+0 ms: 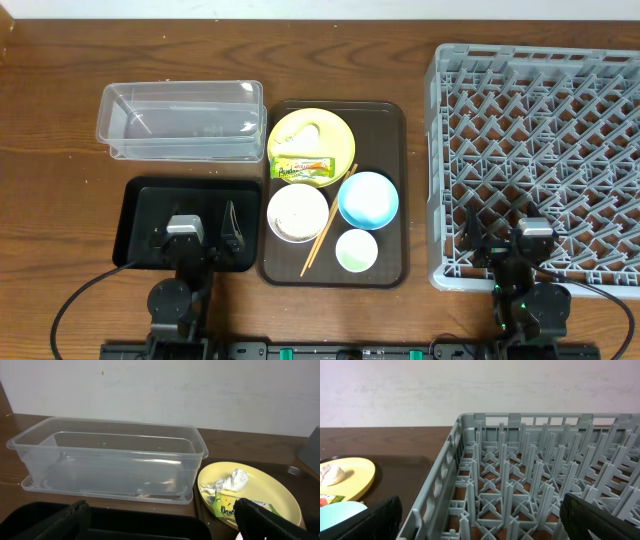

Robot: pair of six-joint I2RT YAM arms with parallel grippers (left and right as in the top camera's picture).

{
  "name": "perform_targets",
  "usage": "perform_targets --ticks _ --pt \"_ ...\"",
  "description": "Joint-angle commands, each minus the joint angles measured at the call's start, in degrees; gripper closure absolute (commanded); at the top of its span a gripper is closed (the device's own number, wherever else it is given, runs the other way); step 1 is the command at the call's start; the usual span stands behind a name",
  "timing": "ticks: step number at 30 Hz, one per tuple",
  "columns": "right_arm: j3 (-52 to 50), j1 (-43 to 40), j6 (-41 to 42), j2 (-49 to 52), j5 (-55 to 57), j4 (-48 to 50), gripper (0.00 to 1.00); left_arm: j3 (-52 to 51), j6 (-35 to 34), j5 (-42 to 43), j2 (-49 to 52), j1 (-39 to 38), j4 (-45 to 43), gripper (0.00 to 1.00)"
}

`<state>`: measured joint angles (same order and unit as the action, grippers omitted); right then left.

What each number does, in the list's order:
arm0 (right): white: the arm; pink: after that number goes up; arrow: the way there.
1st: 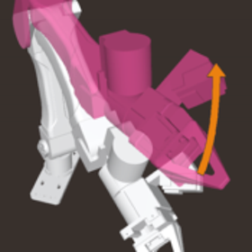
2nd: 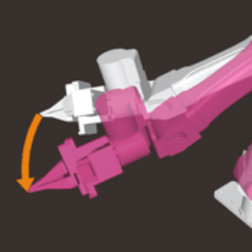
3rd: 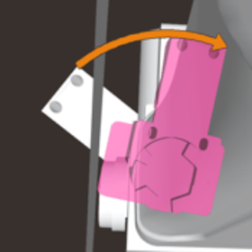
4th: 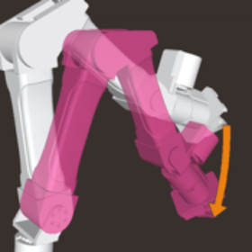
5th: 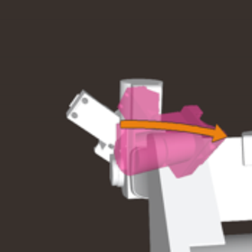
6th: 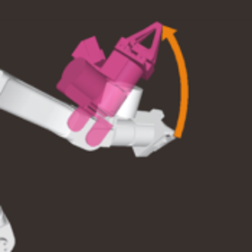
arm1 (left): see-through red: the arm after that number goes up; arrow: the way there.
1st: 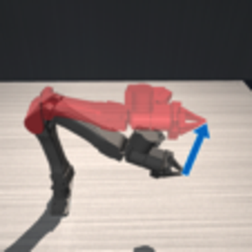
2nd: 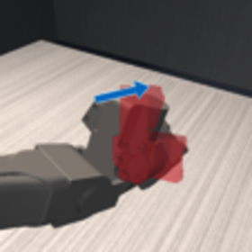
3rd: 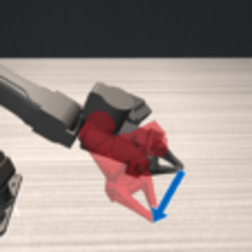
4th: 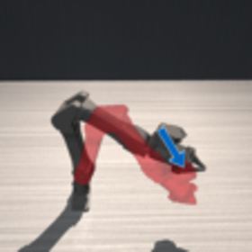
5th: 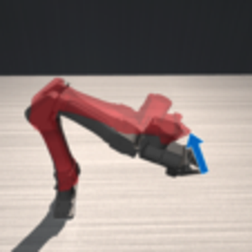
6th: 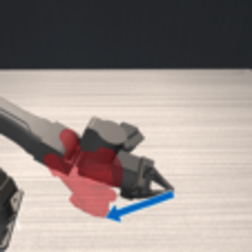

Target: Sort waste into correct bins and load items into the dishwasher rack

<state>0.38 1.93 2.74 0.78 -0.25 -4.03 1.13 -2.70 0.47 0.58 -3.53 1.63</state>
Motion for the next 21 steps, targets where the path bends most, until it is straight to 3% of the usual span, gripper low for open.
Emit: perform_targets --ticks 1,9,13,21 --pt "-0.07 -0.37 -0.02 -0.13 -0.20 -0.24 0.01 -0.90 0.98 -1.16 -0.31 0.24 2.45 0.06" --pt "-0.07 -0.37 0.02 -0.13 0.13 -0.22 0.01 -0.87 0.87 -0.74 -0.31 0.24 2.36 0.06" --pt "-0.07 -0.37 1.97 -0.13 -0.22 -0.07 0.01 -0.57 -2.84 -0.48 -0.31 0.24 2.25 0.06" --pt "2.99 -0.37 3.02 0.15 -0.02 -2.93 0.01 5.42 -3.82 -0.48 1.62 0.24 7.89 0.06"
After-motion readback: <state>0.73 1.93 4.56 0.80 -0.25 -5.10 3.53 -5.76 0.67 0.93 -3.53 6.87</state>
